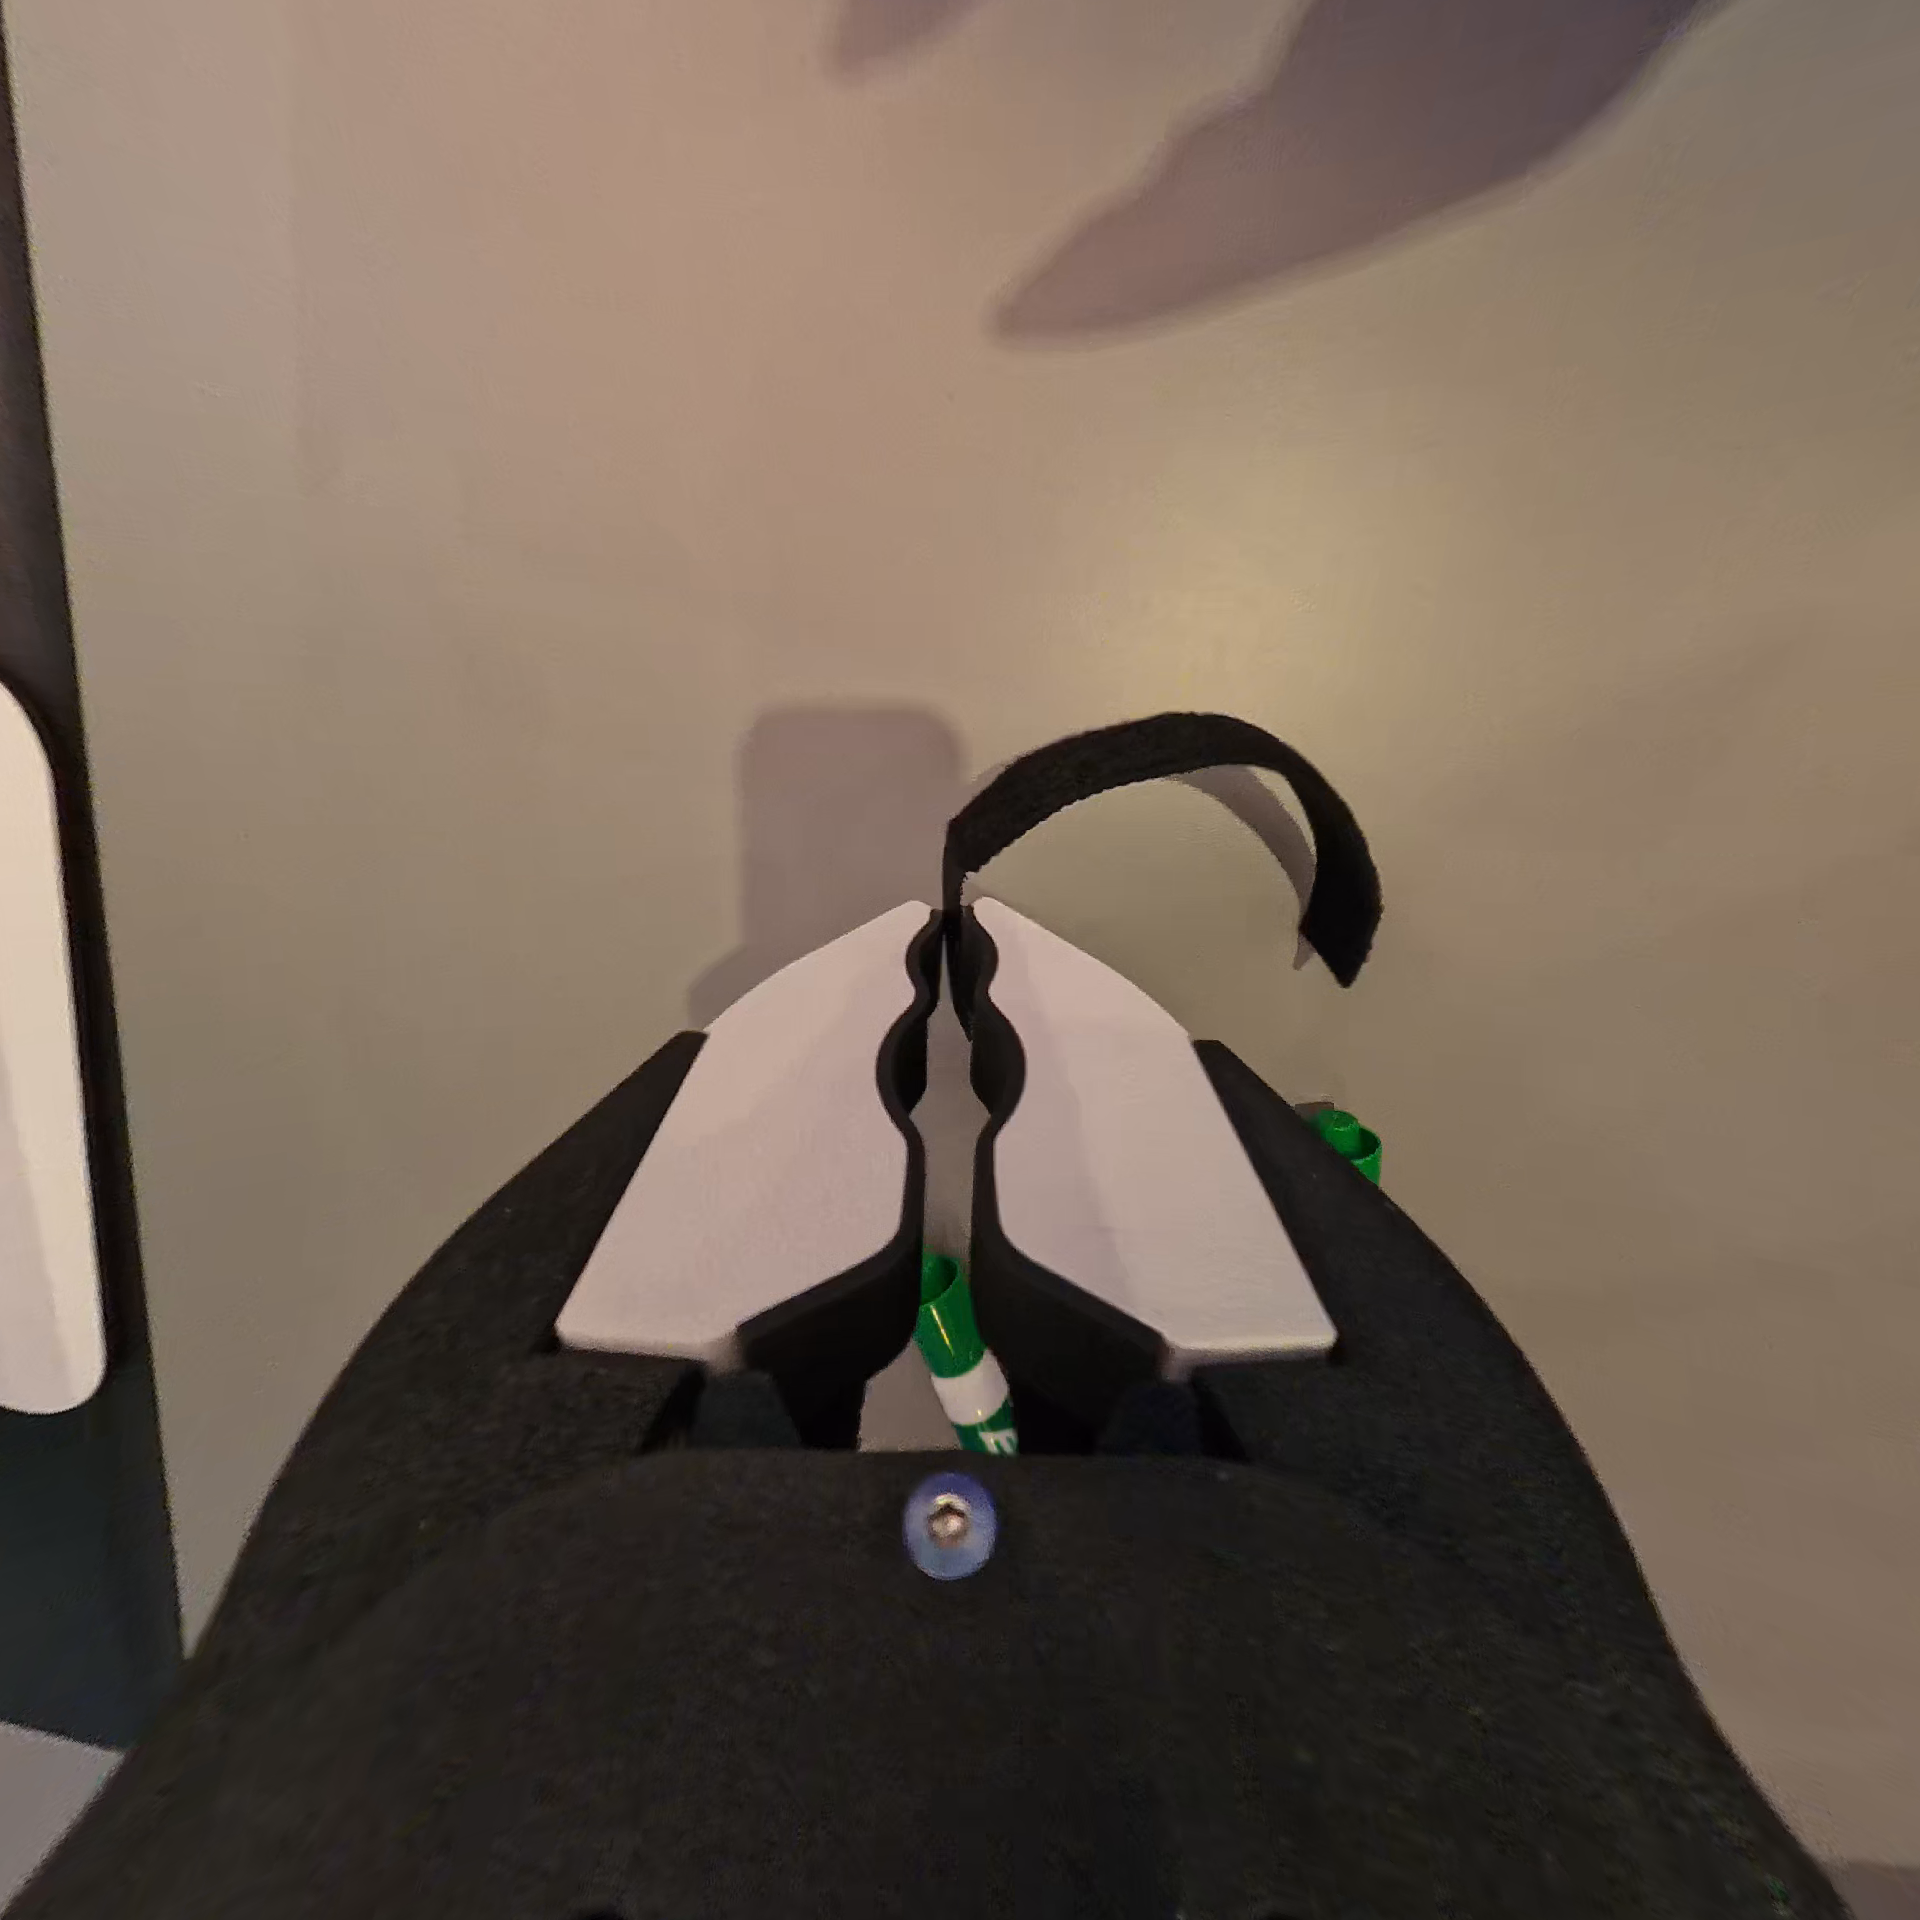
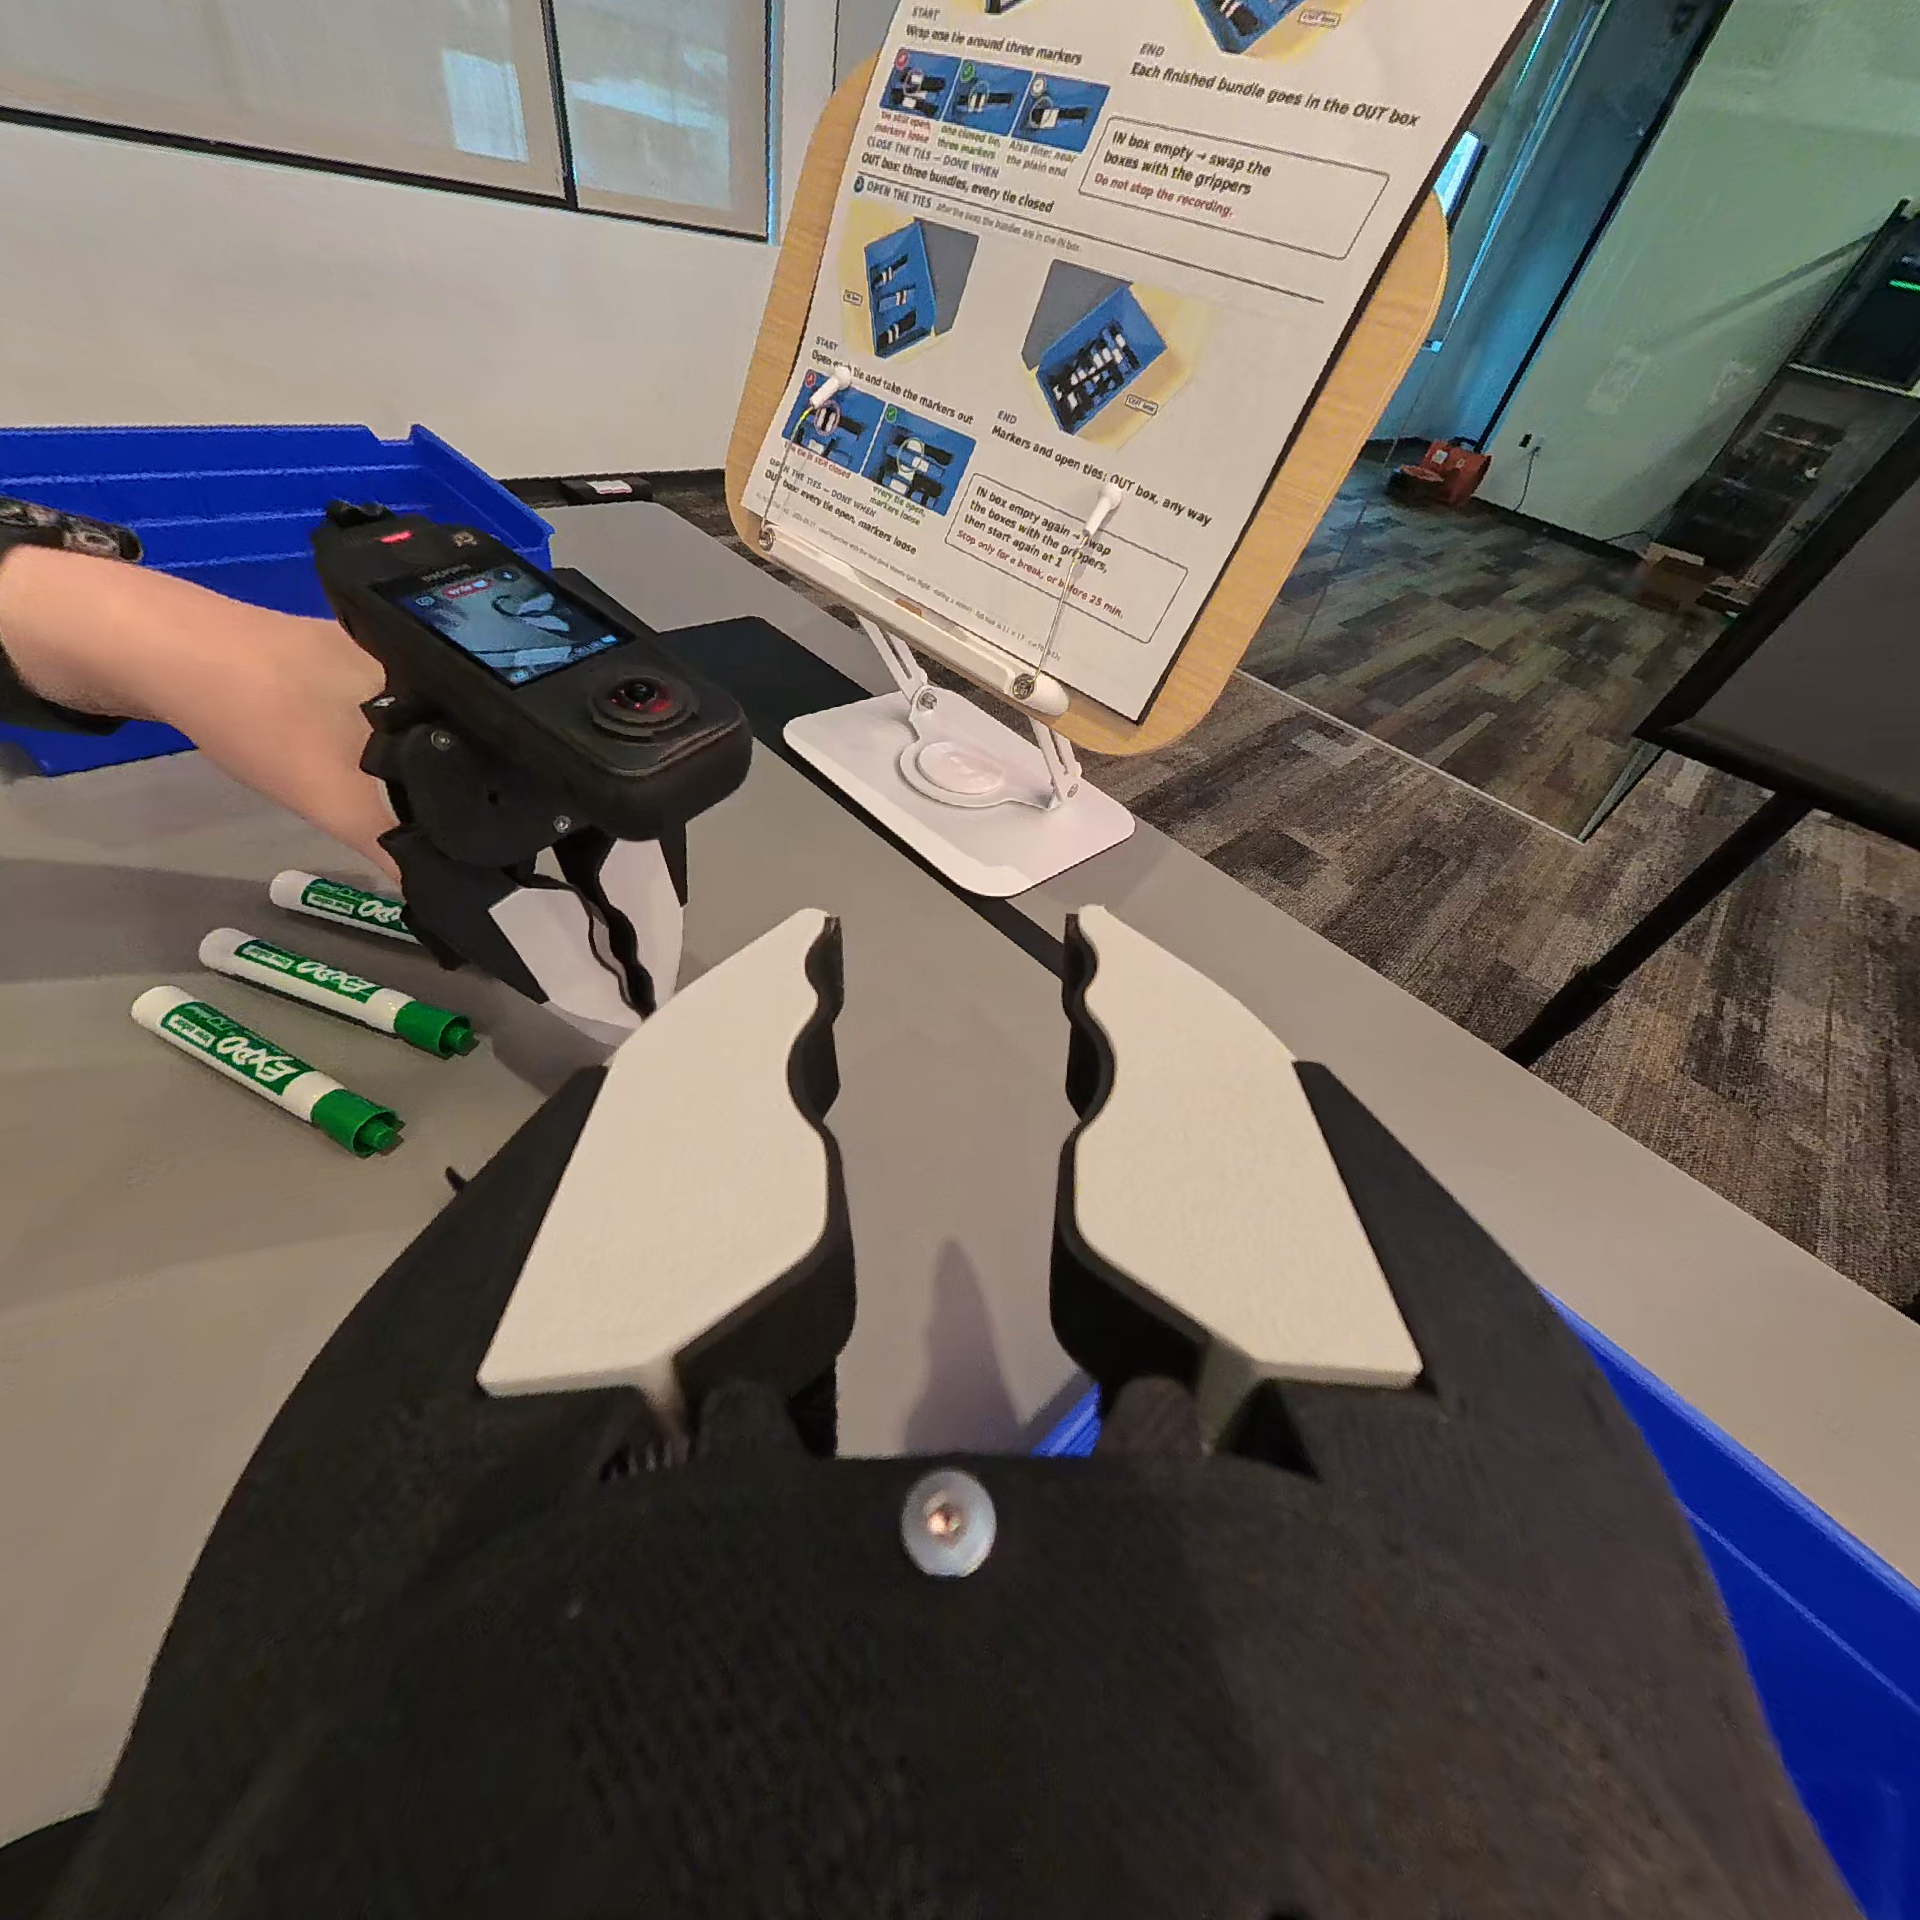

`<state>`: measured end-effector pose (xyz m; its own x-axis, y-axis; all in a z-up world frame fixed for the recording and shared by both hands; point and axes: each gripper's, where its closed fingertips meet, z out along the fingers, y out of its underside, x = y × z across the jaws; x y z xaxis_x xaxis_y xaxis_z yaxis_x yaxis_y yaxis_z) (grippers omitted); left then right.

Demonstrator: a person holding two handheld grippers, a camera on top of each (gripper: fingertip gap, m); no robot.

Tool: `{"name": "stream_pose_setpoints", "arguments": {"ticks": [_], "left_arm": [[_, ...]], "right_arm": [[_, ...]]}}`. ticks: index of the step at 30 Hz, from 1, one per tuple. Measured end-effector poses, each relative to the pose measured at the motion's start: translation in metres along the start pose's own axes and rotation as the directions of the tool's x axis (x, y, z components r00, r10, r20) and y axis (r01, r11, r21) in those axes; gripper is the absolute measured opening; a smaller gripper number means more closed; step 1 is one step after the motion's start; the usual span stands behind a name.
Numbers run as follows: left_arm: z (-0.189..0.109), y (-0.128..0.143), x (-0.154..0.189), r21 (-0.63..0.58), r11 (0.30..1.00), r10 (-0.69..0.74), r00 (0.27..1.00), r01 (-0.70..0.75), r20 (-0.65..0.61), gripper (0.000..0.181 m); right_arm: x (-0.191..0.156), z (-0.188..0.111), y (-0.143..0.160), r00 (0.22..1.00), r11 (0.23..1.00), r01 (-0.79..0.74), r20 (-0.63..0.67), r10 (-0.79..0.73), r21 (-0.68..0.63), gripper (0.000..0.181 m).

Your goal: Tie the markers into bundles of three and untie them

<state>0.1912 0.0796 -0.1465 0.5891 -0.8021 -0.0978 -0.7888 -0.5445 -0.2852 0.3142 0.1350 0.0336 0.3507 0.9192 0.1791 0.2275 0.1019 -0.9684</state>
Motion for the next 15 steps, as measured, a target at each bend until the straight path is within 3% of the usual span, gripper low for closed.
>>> {"name": "stream_pose_setpoints", "arguments": {"ticks": [5, 8, 12, 15], "left_arm": [[-0.005, 0.003, -0.006, 0.047, 0.997, -0.060, 0.998, 0.059, 0.019, 0.034], [-0.027, 0.014, -0.013, 0.126, 0.986, -0.113, 0.992, 0.105, 0.057, 0.037], [-0.056, 0.072, -0.027, 0.123, 0.975, -0.202, 0.965, 0.183, 0.165, 0.037], [-0.053, 0.121, -0.020, 0.082, 0.957, -0.286, 0.950, 0.277, 0.128, 0.034]], "right_arm": [[0.003, -0.003, -0.001, 1.000, 1.000, -0.015, -0.005, 0.015, 0.016, 0.042], [0.004, -0.005, -0.002, 1.000, 0.999, -0.019, -0.006, 0.019, 0.026, 0.042], [0.005, -0.006, -0.004, 1.000, 0.999, -0.025, -0.004, 0.025, 0.040, 0.042], [0.003, -0.005, -0.007, 1.000, 0.998, -0.028, 0.003, 0.028, 0.054, 0.042]]}}
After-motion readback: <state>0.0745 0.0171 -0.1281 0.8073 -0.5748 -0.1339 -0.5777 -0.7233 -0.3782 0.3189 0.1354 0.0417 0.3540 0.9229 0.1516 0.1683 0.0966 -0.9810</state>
